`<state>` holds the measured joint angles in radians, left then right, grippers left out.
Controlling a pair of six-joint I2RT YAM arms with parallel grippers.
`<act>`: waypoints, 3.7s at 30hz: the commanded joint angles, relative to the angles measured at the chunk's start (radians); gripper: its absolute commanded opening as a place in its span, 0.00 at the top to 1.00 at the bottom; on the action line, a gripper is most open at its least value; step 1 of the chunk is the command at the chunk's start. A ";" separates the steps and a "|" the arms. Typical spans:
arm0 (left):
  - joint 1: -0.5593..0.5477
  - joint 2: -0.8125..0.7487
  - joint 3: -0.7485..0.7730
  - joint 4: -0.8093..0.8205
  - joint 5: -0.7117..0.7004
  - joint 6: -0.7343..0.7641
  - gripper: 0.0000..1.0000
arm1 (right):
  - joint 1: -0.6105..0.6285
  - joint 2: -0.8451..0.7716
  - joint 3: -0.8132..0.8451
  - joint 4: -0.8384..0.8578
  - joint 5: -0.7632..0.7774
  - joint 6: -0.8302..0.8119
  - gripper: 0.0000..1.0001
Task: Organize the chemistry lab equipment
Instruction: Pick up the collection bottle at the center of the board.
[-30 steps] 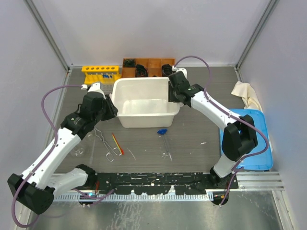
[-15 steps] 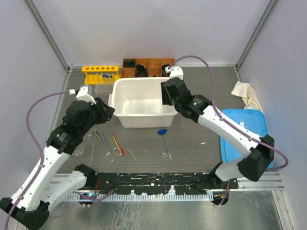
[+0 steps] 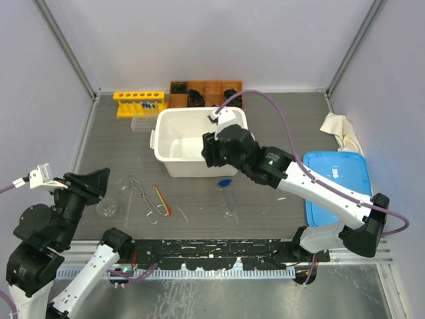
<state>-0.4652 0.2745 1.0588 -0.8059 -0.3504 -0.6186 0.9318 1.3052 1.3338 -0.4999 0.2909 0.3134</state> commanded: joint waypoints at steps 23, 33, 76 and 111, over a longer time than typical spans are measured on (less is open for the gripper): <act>0.150 0.837 0.569 -0.317 -0.067 0.000 0.72 | -0.433 0.362 0.616 -0.292 -0.094 -0.015 0.48; 0.379 0.882 0.450 -0.506 0.242 -0.085 0.75 | -0.515 0.369 0.522 -0.303 -0.197 -0.029 0.47; 0.608 0.879 -0.034 -0.271 0.348 -0.100 0.77 | -0.545 0.187 0.324 -0.135 -0.324 -0.062 0.47; 0.717 1.022 -0.029 -0.209 0.289 -0.066 0.73 | -0.553 0.239 0.343 -0.124 -0.346 -0.062 0.47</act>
<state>0.2443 1.2705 1.0111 -1.0565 -0.0669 -0.6910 0.3836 1.5517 1.6520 -0.6739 -0.0517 0.2638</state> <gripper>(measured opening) 0.268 0.527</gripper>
